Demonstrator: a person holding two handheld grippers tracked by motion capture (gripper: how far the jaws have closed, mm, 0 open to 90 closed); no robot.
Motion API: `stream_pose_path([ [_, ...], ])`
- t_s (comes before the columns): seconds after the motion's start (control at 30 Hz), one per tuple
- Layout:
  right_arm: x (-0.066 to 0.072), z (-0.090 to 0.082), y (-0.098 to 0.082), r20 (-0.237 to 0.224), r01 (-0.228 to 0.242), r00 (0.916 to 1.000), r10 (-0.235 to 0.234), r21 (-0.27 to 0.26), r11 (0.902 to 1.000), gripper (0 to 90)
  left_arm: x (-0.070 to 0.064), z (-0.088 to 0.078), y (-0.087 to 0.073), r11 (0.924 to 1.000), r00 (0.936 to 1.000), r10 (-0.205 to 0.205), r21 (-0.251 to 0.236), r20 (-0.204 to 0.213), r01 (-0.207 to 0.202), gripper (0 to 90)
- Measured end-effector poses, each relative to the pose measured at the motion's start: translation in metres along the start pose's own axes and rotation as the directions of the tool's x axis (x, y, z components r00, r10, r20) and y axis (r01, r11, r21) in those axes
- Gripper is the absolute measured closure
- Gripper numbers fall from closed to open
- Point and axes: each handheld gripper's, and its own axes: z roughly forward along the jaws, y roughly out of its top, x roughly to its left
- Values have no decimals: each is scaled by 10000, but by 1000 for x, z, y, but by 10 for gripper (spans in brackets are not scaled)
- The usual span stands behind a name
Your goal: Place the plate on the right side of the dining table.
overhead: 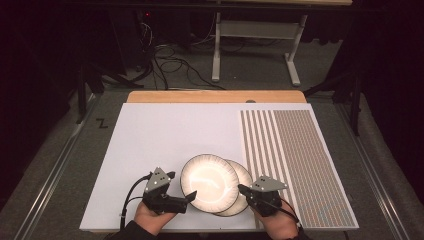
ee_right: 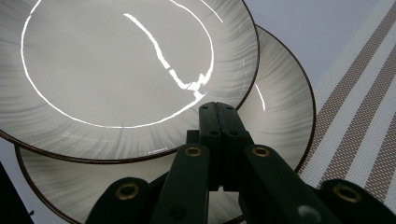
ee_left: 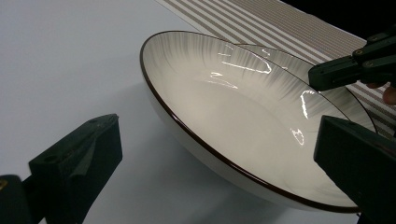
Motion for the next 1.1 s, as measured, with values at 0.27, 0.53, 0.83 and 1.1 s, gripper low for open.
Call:
stream_pose_path([
  [0.27, 3, 2, 1, -68, 91, 9999, -91, -5, 10000, 900, -2, 6, -2, 9995, 9998, -120, 289, 127, 116, 45],
  [0.53, 7, 7, 2, -137, 123, 9998, -123, -23, 9999, 900, 0, 14, -4, 9948, 9945, -793, 700, 691, 745, 173],
  [0.83, 6, 9, 3, -151, 176, 9997, -176, -12, 9998, 900, 0, 21, -3, 9855, 9873, -1398, 1076, 760, 1313, 275],
  [1.1, 6, 9, 4, -155, 168, 9997, -169, -17, 9999, 900, 4, 20, -2, 9774, 9801, -1835, 1199, 752, 1738, 369],
])
